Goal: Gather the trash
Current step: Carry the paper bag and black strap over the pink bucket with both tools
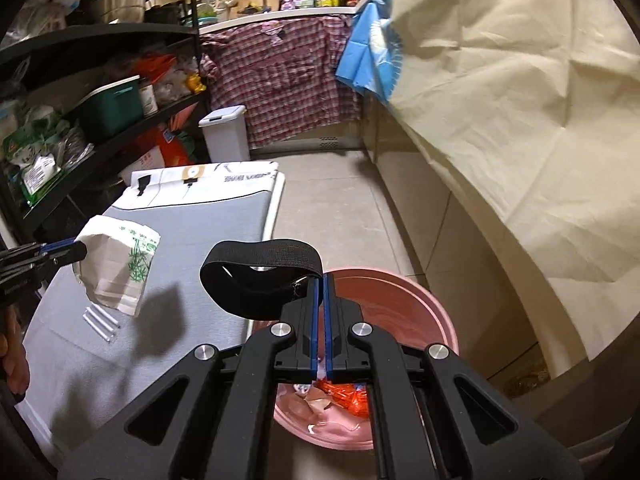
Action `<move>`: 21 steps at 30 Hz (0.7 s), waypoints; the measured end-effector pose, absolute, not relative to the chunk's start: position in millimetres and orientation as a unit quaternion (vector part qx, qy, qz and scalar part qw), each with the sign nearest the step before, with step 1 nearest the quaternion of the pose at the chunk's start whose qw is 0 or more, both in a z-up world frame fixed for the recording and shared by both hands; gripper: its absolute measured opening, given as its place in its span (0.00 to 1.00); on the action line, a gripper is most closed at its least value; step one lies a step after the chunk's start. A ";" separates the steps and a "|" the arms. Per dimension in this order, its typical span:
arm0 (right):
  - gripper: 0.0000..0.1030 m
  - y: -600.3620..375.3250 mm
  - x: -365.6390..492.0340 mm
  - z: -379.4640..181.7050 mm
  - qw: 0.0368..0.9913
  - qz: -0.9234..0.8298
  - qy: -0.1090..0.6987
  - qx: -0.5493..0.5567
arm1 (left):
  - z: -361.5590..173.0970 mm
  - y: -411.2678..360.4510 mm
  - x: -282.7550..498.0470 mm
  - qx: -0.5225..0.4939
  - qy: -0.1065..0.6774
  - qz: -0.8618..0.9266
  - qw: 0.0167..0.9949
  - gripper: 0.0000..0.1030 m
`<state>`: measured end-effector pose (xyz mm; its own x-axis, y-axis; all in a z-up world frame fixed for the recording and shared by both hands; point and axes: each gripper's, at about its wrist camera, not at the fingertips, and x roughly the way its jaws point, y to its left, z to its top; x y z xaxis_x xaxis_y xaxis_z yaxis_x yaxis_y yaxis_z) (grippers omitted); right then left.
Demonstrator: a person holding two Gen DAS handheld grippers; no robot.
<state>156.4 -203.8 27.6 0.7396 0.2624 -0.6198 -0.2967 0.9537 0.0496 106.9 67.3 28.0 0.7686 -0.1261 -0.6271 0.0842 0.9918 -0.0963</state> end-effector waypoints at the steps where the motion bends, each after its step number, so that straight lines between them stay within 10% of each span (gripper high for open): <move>1: 0.02 -208.0 157.3 27.7 0.933 0.148 0.328 -0.021 | 28.1 62.5 108.1 -0.029 0.336 -0.059 0.940 0.09; 21: 0.02 -250.7 185.3 11.5 0.935 0.094 0.342 0.001 | 1.9 -33.2 152.8 -0.014 0.353 -0.095 0.931 0.09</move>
<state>185.3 -250.7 11.5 0.7479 0.1759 -0.6401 -0.1745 0.9824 0.0661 152.8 -33.2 1.9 0.7330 -0.1874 -0.6539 0.1676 0.9814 -0.0934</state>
